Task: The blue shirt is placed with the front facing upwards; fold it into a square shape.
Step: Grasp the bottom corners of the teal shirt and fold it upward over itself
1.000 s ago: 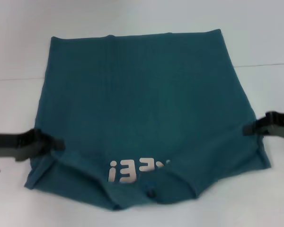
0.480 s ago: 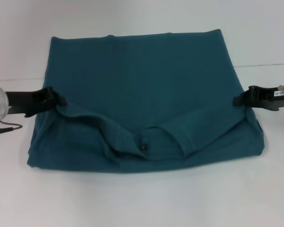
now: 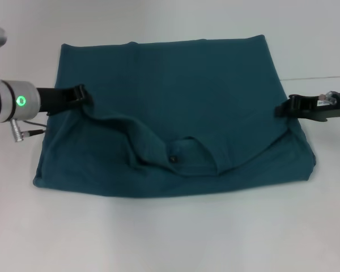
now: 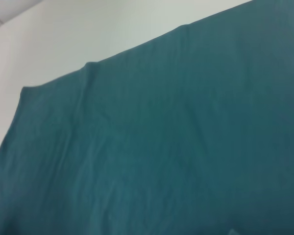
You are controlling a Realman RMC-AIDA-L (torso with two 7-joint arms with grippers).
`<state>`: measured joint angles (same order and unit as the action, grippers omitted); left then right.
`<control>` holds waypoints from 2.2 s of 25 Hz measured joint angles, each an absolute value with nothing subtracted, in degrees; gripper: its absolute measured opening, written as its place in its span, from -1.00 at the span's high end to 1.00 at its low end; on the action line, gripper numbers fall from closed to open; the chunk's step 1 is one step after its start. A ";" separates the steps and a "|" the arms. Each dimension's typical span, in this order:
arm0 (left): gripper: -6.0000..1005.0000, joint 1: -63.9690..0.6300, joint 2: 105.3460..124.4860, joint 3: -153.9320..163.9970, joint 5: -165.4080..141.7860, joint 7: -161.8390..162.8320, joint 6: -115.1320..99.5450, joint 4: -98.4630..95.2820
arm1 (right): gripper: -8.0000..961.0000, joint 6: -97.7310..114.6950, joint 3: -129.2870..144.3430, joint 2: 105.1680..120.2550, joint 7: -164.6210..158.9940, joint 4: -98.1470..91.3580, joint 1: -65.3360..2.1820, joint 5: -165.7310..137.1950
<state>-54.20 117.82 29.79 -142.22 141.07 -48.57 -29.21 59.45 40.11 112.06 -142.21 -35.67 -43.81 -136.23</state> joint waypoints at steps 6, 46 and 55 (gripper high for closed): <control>0.91 -55.53 117.68 32.97 -142.41 141.08 -44.10 -28.43 | 0.90 56.39 42.19 112.12 -142.82 -34.86 -46.85 -140.60; 0.91 -57.14 119.27 42.91 -142.56 140.19 -32.47 -27.97 | 0.89 41.03 49.97 112.67 -145.57 -30.39 -55.23 -156.68; 0.82 -56.83 119.08 43.17 -142.39 142.44 -32.93 -27.84 | 0.39 39.73 49.97 112.42 -146.27 -30.32 -55.97 -158.21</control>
<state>-56.83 119.08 43.17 -142.39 142.44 -32.93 -27.84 39.73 49.97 112.42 -146.27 -30.32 -55.97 -158.21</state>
